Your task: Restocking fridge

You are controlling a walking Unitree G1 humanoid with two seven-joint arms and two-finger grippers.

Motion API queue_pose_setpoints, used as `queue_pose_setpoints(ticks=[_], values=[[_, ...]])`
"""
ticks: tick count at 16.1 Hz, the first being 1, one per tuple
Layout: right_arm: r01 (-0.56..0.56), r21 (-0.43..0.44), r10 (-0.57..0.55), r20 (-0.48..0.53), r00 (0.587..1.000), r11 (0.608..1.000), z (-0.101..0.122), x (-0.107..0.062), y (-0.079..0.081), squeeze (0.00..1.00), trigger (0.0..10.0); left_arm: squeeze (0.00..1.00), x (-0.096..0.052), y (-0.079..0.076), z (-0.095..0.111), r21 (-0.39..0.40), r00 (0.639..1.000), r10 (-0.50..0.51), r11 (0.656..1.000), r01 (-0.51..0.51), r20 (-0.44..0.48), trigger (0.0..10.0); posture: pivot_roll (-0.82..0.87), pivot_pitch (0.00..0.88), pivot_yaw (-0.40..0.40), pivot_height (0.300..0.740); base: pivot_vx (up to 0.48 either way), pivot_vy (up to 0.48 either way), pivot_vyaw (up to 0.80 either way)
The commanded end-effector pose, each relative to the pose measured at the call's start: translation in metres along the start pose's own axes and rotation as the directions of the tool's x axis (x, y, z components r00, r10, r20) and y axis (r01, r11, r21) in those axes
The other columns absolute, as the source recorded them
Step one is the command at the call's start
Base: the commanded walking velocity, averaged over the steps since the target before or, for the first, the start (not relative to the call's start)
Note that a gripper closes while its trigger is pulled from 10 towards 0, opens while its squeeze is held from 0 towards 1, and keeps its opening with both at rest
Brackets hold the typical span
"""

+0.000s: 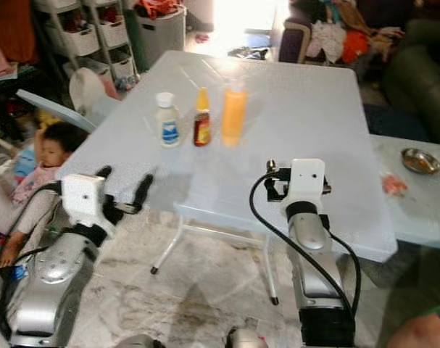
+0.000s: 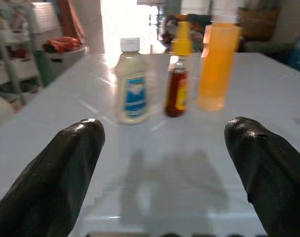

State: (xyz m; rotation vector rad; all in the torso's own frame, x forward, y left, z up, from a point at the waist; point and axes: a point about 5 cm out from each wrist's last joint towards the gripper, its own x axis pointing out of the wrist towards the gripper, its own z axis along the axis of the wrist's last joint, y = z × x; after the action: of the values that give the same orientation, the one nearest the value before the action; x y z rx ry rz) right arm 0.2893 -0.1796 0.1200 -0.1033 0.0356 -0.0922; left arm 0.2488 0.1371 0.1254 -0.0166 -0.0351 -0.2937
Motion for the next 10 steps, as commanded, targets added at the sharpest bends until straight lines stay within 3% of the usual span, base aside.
queue_pose_setpoints(ticks=[1, 10], values=[[0.011, -0.001, -0.011, 0.031, 0.999, 1.000, 0.0059, -0.0010, -0.0036, 0.00, 10.0, 0.00, -0.0003, 0.0007, 0.0070, 0.012, 1.000, -0.007, 1.000, 0.006, 0.029, 10.0, 0.02, 0.000, -0.011, 0.740, 0.000, 0.000, 0.00], [-0.025, -0.005, 0.025, 0.046, 0.999, 1.000, 0.0071, -0.0065, 0.0010, 0.00, 10.0, 0.00, 0.0009, 0.0011, 0.0058, 0.010, 0.999, -0.013, 1.000, 0.013, 0.030, 10.0, 0.01, 0.000, -0.009, 0.740, 0.027, 0.000, 0.00]])
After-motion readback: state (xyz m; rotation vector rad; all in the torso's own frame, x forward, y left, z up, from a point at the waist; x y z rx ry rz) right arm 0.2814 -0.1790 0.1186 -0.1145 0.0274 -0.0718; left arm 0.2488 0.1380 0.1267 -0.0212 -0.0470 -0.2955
